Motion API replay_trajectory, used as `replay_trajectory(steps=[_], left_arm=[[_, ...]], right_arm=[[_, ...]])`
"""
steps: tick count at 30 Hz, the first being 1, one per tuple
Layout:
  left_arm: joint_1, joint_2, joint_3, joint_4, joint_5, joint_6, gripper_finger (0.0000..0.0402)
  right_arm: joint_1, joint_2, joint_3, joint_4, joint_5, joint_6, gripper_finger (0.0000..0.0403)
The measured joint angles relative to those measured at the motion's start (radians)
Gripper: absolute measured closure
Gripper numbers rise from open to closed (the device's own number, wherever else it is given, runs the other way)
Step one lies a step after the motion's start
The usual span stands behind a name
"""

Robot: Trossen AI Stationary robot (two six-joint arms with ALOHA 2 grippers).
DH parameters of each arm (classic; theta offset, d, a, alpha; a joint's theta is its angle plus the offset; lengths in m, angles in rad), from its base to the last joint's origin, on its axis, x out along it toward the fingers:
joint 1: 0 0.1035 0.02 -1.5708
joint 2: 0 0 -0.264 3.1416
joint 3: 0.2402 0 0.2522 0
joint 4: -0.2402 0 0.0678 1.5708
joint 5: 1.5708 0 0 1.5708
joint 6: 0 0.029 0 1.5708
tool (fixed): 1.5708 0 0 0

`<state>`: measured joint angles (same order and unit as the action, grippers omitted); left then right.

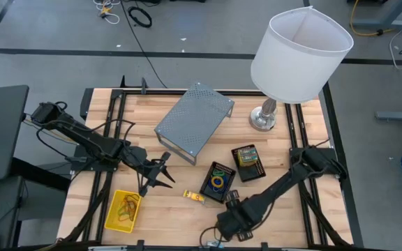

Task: Pick & Place Office Desk Supplies
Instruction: Put the box of crayons into right black bin

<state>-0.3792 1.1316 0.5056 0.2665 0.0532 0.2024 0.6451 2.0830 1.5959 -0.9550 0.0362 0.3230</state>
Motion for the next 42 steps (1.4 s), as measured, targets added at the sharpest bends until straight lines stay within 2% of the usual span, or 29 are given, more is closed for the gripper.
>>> replay_trajectory(steps=[10,23,26,35,39,42], left_arm=[[0.000,0.000,0.000,0.000,0.000,0.000,0.0298],[0.000,0.000,0.000,-0.001,0.000,0.000,0.0298],[0.000,0.000,0.000,-0.001,0.000,-0.002,0.0298],[0.000,0.000,0.000,-0.002,0.000,-0.004,0.0298],[0.000,0.000,0.000,-0.002,0.000,-0.004,0.0298],[0.000,0.000,0.000,-0.002,0.000,-0.004,0.0298]], right_arm=[[-0.069,-0.002,0.000,0.034,-0.121,-0.113,0.0214],[-0.094,0.006,0.000,0.069,-0.141,-0.167,0.0222],[-0.092,0.005,-0.040,0.134,-0.144,-0.164,0.0222],[-0.092,0.000,-0.095,0.177,-0.161,-0.160,0.0225],[-0.093,0.000,-0.096,0.182,-0.164,-0.178,0.0259],[-0.092,0.001,-0.096,0.183,-0.160,-0.192,0.0318]])
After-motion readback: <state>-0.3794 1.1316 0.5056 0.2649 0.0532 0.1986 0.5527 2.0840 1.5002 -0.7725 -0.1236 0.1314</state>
